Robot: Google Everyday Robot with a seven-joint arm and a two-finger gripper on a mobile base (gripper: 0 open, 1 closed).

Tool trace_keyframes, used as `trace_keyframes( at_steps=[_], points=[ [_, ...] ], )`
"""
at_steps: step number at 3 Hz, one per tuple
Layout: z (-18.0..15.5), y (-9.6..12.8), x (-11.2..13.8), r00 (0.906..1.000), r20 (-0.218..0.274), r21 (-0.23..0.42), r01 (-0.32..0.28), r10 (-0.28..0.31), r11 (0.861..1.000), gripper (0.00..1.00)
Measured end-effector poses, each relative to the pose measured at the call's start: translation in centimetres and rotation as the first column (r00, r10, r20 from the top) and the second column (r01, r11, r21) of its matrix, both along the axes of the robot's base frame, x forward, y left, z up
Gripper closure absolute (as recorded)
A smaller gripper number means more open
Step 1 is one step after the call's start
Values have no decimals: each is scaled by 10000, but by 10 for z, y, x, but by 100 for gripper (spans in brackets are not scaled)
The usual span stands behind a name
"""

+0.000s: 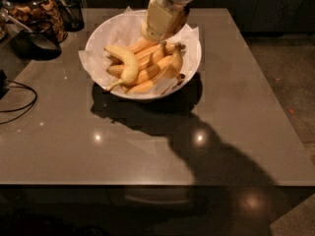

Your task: Pick banana from white bowl

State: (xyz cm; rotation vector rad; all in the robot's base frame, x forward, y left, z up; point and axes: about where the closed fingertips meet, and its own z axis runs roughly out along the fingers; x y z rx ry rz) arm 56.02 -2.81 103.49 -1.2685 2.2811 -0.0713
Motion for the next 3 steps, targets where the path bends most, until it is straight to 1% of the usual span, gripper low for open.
trace_keyframes(
  at_steps=[1, 2, 3],
  points=[
    [11, -4, -6, 9987, 400, 373, -341, 326, 9987, 100],
    [16, -15, -31, 9956, 549, 959, -811, 761, 9921, 100],
    [8, -23, -54, 9949, 358, 1485, -984, 941, 9840, 100]
  ],
)
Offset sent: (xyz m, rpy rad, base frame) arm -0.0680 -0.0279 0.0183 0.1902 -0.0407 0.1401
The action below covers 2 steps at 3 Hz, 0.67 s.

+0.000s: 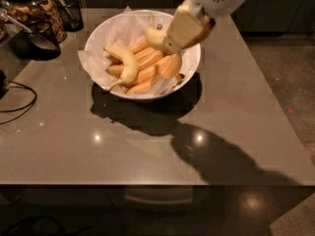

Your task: Pick banana from white bowl

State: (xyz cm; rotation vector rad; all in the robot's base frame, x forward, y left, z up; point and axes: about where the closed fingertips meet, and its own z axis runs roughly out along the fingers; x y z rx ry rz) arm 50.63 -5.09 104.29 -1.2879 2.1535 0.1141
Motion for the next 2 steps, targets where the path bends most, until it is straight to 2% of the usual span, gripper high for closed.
trace_keyframes(
  at_steps=[2],
  points=[
    [-11, -9, -40, 9983, -476, 337, -315, 331, 9989, 100]
  ],
)
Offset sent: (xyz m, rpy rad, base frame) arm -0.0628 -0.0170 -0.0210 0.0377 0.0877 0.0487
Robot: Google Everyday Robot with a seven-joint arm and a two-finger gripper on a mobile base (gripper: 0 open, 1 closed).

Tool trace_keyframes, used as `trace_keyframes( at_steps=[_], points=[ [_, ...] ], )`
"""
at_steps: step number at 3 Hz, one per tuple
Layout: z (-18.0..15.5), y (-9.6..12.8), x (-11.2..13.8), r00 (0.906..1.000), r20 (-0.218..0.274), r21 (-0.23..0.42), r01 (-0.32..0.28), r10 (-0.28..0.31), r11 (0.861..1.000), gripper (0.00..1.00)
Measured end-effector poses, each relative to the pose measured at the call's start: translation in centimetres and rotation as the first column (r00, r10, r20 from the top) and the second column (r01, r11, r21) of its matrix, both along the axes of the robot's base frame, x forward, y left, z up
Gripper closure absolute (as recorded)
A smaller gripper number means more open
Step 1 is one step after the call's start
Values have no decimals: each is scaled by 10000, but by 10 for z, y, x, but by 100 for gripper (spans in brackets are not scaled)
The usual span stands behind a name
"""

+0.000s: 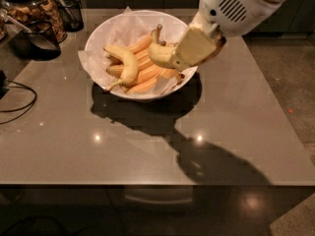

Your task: Pick banana from white bowl

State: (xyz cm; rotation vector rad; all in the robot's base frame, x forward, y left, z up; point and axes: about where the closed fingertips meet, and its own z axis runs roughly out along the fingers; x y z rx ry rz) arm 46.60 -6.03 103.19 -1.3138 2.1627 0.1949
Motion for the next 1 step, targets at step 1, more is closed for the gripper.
trace_keyframes(
  at_steps=[1],
  points=[
    [8, -5, -20, 9994, 346, -82, 26, -23, 10000, 100]
  ],
)
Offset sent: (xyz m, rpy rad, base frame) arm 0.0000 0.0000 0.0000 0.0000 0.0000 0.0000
